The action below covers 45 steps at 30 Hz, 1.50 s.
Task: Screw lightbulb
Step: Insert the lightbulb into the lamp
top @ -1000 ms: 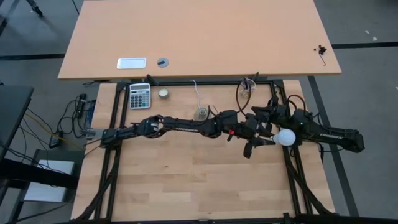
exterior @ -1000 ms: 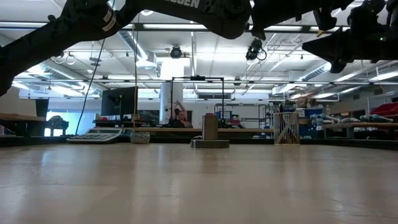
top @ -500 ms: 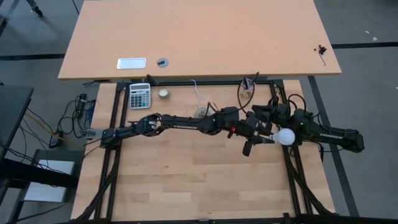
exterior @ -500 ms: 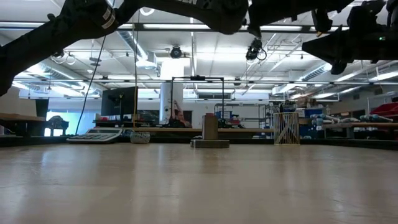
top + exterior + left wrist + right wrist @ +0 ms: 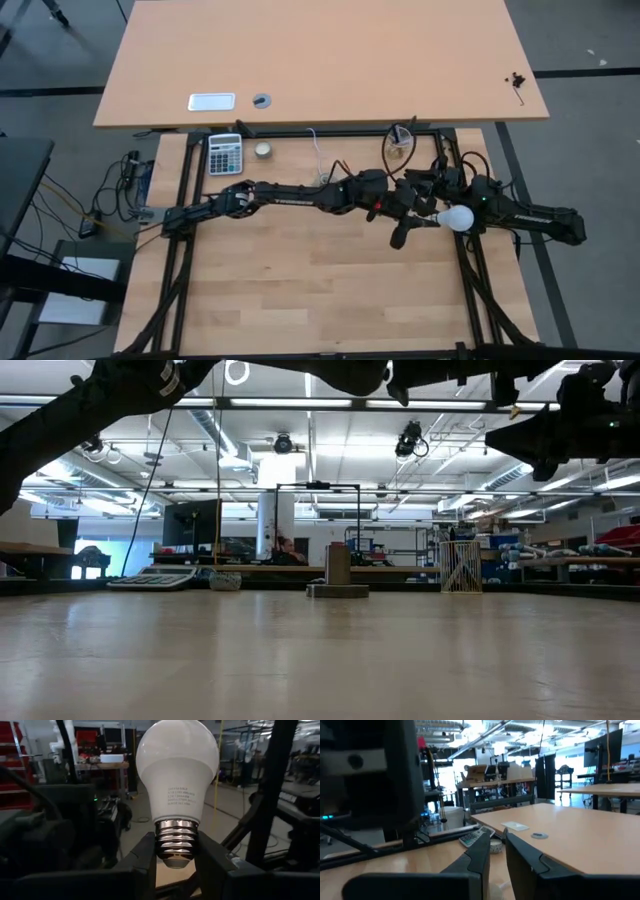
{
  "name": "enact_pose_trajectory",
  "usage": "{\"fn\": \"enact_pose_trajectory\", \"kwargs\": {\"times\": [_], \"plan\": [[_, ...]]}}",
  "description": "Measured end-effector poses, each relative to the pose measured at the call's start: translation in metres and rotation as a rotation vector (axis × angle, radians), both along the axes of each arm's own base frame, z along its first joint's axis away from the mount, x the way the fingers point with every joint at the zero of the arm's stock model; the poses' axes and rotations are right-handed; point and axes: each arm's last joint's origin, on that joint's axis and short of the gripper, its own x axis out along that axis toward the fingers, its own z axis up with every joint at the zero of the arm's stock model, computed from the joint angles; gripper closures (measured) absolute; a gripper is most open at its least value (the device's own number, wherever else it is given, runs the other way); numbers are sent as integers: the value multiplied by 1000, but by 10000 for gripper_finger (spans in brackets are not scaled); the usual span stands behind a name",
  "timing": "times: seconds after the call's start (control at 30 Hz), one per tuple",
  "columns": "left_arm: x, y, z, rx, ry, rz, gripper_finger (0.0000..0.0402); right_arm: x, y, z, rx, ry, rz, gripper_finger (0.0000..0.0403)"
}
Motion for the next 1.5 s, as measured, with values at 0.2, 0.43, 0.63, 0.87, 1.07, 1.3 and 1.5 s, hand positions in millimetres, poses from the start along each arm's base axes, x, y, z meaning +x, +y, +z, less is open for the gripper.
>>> {"fn": "enact_pose_trajectory", "kwargs": {"times": [0.2, 0.43, 0.63, 0.87, 1.07, 1.3, 1.5], "plan": [[-12, 2, 20, 117, 63, 76, 307, 0, 0, -1, 2, 7, 0, 334], [-28, 4, 37, 215, 175, 138, 307, 0, 0, -1, 3, 12, 0, 334], [-46, 7, 50, 316, 286, 194, 307, 0, 0, -2, 4, 18, -1, 334], [-69, 9, 70, 360, 384, 226, 307, 0, 0, -3, 2, 29, -2, 334], [-91, 11, 88, 383, 453, 265, 307, 1, 0, -4, 8, 45, -1, 334], [-113, 14, 98, 419, 577, 338, 307, 1, 0, -6, 19, 63, 0, 334], [-127, 15, 113, 428, 576, 388, 307, 2, -1, -8, 24, 83, 0, 334]]}}
